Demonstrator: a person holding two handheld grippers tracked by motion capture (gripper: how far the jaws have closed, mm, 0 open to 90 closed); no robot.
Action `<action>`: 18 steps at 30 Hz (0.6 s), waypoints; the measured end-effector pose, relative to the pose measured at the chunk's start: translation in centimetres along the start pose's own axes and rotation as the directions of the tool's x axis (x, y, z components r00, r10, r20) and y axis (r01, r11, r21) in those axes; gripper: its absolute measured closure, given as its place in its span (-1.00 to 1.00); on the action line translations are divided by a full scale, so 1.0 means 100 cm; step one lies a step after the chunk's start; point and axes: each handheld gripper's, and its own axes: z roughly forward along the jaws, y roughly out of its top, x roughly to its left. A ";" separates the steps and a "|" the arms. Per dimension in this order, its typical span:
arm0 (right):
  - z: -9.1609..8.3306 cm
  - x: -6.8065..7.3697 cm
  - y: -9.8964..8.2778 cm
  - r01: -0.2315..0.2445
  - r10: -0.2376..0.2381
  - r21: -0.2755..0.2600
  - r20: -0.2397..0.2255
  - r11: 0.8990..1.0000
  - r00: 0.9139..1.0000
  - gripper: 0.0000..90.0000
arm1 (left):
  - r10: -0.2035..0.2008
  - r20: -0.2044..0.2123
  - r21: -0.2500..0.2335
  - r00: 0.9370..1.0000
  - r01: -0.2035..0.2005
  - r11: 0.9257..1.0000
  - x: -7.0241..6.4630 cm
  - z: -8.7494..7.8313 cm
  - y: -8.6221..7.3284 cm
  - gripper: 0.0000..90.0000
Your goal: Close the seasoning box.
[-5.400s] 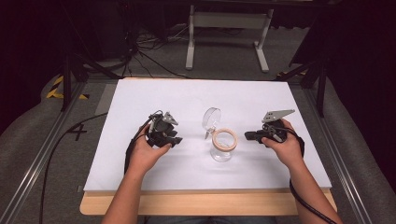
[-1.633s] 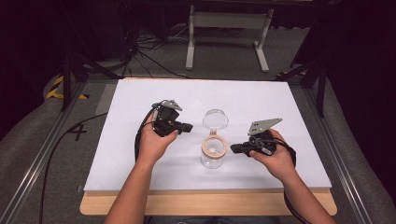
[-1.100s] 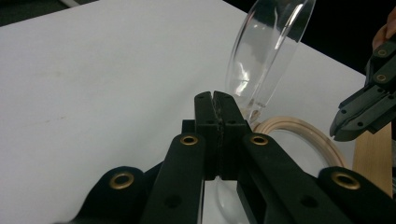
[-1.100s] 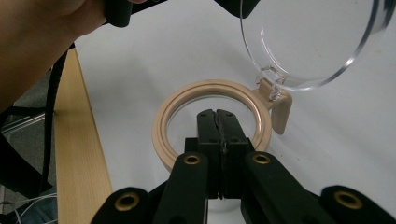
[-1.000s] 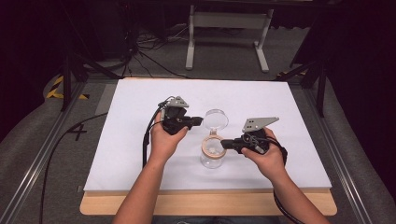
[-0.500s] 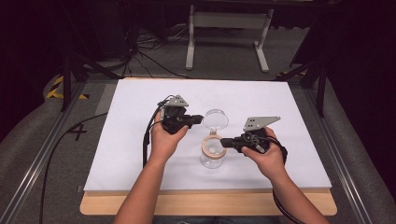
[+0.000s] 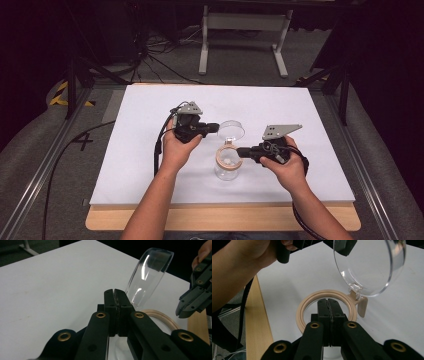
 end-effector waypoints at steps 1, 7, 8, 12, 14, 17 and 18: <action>0.000 0.000 0.000 -0.002 0.002 -0.001 -0.001 1.000 1.000 1.00 | 0.000 0.005 -0.007 1.000 0.000 1.000 -0.001 0.001 0.000 0.97; -0.003 0.003 0.002 0.003 -0.003 -0.004 -0.008 1.000 1.000 1.00 | 0.011 0.014 -0.001 1.000 -0.011 1.000 -0.005 -0.003 0.002 0.95; -0.003 0.003 0.002 0.000 0.000 -0.004 -0.010 1.000 1.000 1.00 | 0.020 0.008 -0.002 1.000 -0.020 1.000 -0.005 -0.004 0.003 0.94; -0.005 0.005 0.003 -0.001 0.001 0.001 -0.021 1.000 1.000 1.00 | 0.017 -0.001 0.005 1.000 -0.017 1.000 -0.006 -0.008 0.003 0.92; -0.005 0.006 0.003 0.000 0.001 0.012 -0.029 1.000 1.000 1.00 | 0.016 -0.014 0.019 1.000 -0.015 1.000 -0.007 -0.010 0.004 0.90; -0.006 0.008 0.003 0.000 0.000 0.024 -0.036 1.000 0.999 1.00 | 0.016 -0.029 0.039 0.999 -0.015 0.999 -0.007 -0.016 0.004 0.89; -0.006 0.008 0.003 0.000 0.000 0.024 -0.036 1.000 0.999 1.00 | 0.016 -0.029 0.039 0.999 -0.015 0.999 -0.007 -0.016 0.004 0.88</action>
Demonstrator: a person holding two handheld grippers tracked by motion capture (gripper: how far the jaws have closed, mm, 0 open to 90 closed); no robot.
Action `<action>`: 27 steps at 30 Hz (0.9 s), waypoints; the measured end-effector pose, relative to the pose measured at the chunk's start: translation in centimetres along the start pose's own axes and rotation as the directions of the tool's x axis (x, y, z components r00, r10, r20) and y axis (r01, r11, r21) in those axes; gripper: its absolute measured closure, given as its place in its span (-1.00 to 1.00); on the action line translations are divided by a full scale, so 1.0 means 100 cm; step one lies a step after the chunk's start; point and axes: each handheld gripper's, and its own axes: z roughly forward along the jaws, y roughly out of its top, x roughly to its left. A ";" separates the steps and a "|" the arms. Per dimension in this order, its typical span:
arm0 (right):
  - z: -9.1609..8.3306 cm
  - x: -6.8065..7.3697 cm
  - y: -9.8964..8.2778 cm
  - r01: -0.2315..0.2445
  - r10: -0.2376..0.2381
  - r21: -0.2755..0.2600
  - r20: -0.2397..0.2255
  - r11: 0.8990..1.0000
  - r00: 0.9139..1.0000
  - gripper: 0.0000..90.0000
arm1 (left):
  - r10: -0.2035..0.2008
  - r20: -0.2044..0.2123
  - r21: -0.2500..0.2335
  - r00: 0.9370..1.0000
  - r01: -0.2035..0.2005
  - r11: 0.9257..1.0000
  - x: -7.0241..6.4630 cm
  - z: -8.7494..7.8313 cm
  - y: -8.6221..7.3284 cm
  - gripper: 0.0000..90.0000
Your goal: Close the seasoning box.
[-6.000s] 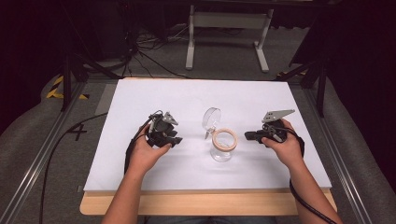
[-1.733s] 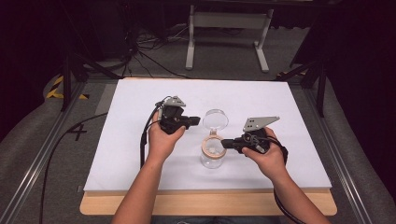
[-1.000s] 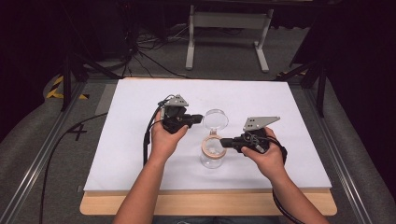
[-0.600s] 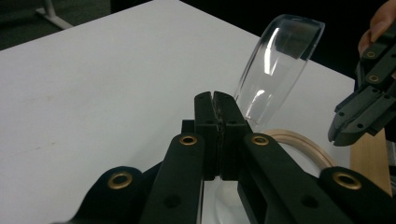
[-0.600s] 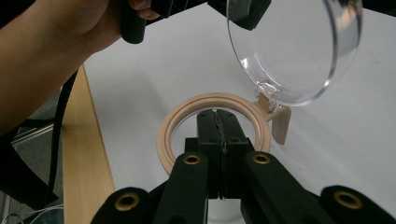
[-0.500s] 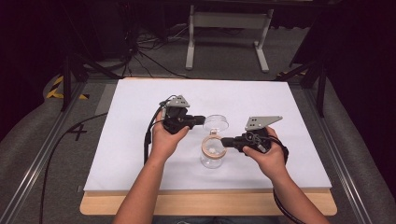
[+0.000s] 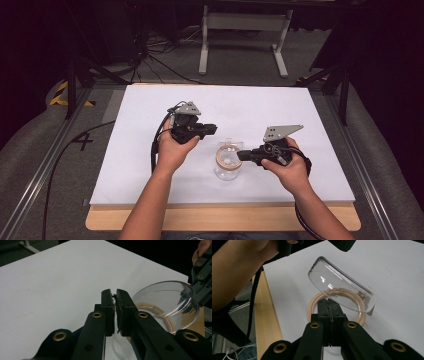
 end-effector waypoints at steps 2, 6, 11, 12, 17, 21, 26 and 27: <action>-0.001 0.002 0.000 0.002 -0.002 0.011 -0.004 1.000 1.000 1.00 | -0.011 -0.010 0.043 1.000 0.011 0.999 0.001 -0.004 0.000 0.86; -0.002 0.002 -0.001 0.003 -0.003 0.035 -0.006 0.999 1.000 1.00 | -0.041 -0.038 0.135 0.998 0.046 0.990 0.005 -0.008 -0.003 0.80; -0.001 0.003 -0.002 0.007 -0.005 0.074 -0.016 0.997 1.000 1.00 | -0.032 -0.040 0.174 0.999 0.039 0.984 0.004 -0.015 -0.004 0.79; -0.001 0.003 -0.002 0.011 -0.010 0.083 -0.019 0.996 1.000 1.00 | -0.030 -0.040 0.179 0.999 0.037 0.983 0.004 -0.016 -0.004 0.78; 0.002 0.005 -0.004 0.024 -0.020 0.129 -0.030 0.991 0.999 1.00 | -0.042 -0.032 0.186 0.999 0.048 0.981 0.005 -0.020 -0.007 0.77; 0.005 0.005 -0.005 0.032 -0.027 0.158 -0.038 0.987 0.999 1.00 | -0.037 -0.027 0.198 0.999 0.041 0.979 0.006 -0.021 -0.008 0.78; 0.006 0.005 -0.007 0.025 -0.017 0.185 -0.043 0.982 0.999 1.00 | -0.044 -0.019 0.200 0.999 0.047 0.979 0.006 -0.020 -0.009 0.76; 0.006 0.005 -0.008 0.025 -0.017 0.192 -0.043 0.981 0.999 1.00 | -0.042 -0.016 0.211 0.999 0.044 0.977 0.006 -0.019 -0.008 0.76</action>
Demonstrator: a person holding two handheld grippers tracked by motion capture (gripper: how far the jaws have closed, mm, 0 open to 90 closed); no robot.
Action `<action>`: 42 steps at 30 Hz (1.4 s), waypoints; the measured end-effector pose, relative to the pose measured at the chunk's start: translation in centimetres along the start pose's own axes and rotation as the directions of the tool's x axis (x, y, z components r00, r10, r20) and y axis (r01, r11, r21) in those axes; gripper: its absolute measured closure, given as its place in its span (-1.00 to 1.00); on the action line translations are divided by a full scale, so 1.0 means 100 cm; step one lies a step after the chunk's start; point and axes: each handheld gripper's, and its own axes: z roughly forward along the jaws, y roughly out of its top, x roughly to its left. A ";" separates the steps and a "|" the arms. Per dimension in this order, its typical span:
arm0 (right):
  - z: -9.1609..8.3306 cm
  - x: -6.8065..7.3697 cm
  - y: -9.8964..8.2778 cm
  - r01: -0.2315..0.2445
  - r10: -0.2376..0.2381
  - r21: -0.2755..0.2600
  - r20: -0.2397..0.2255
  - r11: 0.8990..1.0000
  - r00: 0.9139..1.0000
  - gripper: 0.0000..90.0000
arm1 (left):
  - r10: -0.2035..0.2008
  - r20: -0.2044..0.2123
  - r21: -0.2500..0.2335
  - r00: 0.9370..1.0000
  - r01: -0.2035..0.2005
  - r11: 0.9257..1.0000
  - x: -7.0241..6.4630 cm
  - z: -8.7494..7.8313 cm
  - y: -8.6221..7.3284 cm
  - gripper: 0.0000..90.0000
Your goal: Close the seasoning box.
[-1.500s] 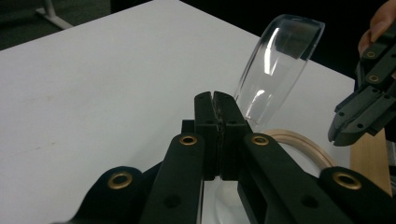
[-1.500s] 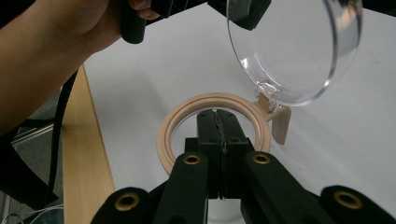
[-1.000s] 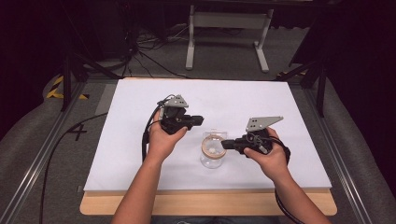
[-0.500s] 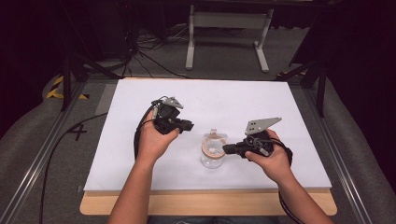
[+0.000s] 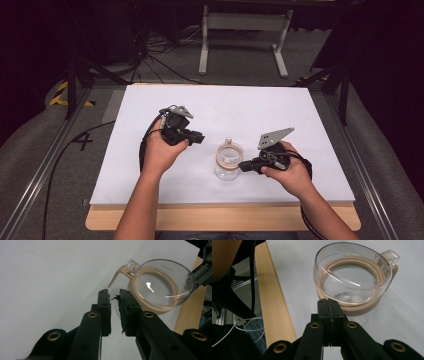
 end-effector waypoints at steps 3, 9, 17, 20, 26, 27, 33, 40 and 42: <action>0.002 0.000 -0.002 0.000 0.000 0.027 0.001 1.000 1.000 1.00 | 0.003 0.004 0.003 1.000 -0.003 1.000 -0.001 0.001 0.000 0.76; -0.001 0.000 -0.001 0.008 -0.008 0.020 0.004 1.000 1.000 1.00 | -0.002 0.004 -0.006 1.000 0.002 1.000 -0.001 -0.001 0.000 0.72; -0.012 -0.001 0.001 0.006 -0.005 -0.038 0.015 0.999 1.000 0.88 | -0.001 -0.006 -0.027 1.000 0.001 1.000 -0.002 -0.009 -0.003 0.61; -0.022 -0.005 0.003 0.004 -0.001 -0.089 0.035 0.996 0.999 0.74 | -0.012 -0.021 -0.036 1.000 0.011 0.999 -0.003 -0.015 -0.006 0.58; -0.047 -0.019 0.005 -0.015 0.031 -0.176 0.092 0.984 0.995 0.59 | -0.036 -0.042 -0.038 0.998 0.034 0.999 -0.001 -0.028 -0.018 0.54; -0.050 -0.021 0.004 -0.021 0.039 -0.183 0.097 0.983 0.995 0.56 | -0.039 -0.048 -0.037 0.998 0.037 0.999 0.000 -0.030 -0.020 0.54; -0.065 -0.048 -0.007 -0.074 0.112 -0.209 0.176 0.975 0.978 0.47 | -0.079 -0.058 -0.042 0.995 0.077 0.996 0.008 -0.037 -0.033 0.48; -0.069 -0.073 -0.025 -0.140 0.190 -0.204 0.247 0.969 0.950 0.47 | -0.094 -0.067 -0.025 0.993 0.093 0.995 0.020 -0.032 -0.046 0.45; -0.066 -0.085 -0.034 -0.168 0.218 -0.196 0.266 0.966 0.939 0.44 | -0.100 -0.073 -0.019 0.992 0.099 0.995 0.023 -0.028 -0.049 0.42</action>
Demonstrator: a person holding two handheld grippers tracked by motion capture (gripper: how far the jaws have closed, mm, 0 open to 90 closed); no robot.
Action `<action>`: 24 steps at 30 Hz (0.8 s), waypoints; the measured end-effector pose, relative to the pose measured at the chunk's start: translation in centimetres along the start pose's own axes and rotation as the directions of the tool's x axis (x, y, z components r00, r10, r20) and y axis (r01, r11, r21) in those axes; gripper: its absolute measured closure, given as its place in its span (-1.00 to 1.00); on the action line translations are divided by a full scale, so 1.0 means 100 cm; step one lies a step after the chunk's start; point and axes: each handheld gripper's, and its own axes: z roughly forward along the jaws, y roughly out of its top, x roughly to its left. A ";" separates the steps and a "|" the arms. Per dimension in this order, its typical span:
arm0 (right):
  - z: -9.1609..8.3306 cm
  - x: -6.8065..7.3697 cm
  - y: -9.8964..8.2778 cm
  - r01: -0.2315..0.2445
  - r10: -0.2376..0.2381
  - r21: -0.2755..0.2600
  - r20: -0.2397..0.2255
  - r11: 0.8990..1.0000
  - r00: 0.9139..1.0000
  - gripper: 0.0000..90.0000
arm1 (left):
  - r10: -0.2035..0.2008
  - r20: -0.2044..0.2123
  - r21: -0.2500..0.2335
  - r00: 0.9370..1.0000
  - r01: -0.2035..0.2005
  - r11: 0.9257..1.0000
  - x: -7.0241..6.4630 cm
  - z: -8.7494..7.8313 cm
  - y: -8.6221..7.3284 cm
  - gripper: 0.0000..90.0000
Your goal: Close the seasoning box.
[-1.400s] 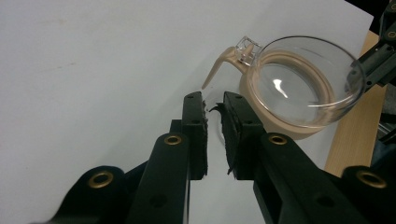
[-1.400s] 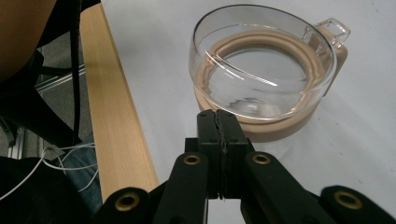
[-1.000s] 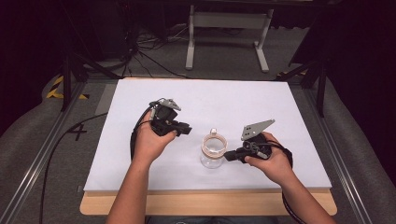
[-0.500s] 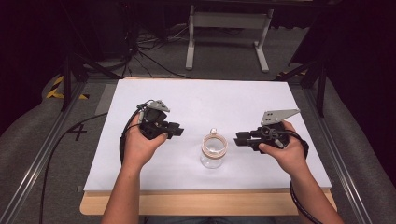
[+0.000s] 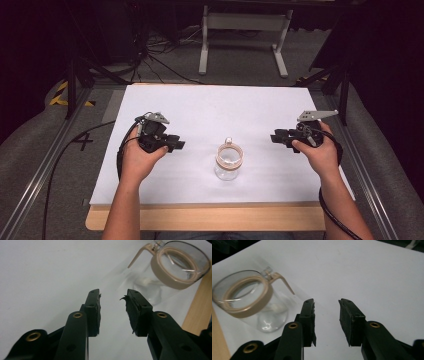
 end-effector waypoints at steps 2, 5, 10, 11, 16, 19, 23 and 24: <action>0.005 -0.008 -0.006 -0.021 0.020 0.011 0.015 1.000 1.000 0.40 | -0.004 -0.003 0.002 1.000 0.004 1.000 0.004 0.004 -0.003 0.40; 0.013 -0.020 -0.015 -0.039 0.038 0.035 0.032 0.999 0.999 0.37 | 0.000 0.001 0.003 1.000 0.000 1.000 0.008 0.010 -0.006 0.38; 0.028 -0.036 -0.031 -0.058 0.054 0.071 0.064 0.996 0.996 0.28 | -0.001 -0.013 0.006 1.000 0.001 1.000 0.019 0.020 -0.016 0.33; 0.032 -0.039 -0.035 -0.054 0.048 0.079 0.073 0.995 0.996 0.26 | 0.000 -0.015 0.013 1.000 0.000 1.000 0.020 0.022 -0.018 0.32; 0.044 -0.048 -0.047 -0.043 0.035 0.094 0.083 0.995 0.996 0.20 | -0.001 -0.023 0.035 1.000 0.001 0.999 0.027 0.030 -0.024 0.30; 0.051 -0.051 -0.053 -0.050 0.042 0.103 0.072 0.993 0.996 0.18 | 0.001 -0.024 0.059 1.000 0.000 0.998 0.028 0.035 -0.026 0.29; 0.058 -0.051 -0.058 -0.040 0.033 0.119 0.059 0.992 0.998 0.18 | 0.002 -0.019 0.079 1.000 0.000 0.997 0.030 0.040 -0.027 0.29; 0.059 -0.050 -0.059 -0.040 0.033 0.128 0.055 0.991 0.998 0.18 | 0.011 -0.016 0.081 1.000 -0.010 0.997 0.030 0.040 -0.027 0.29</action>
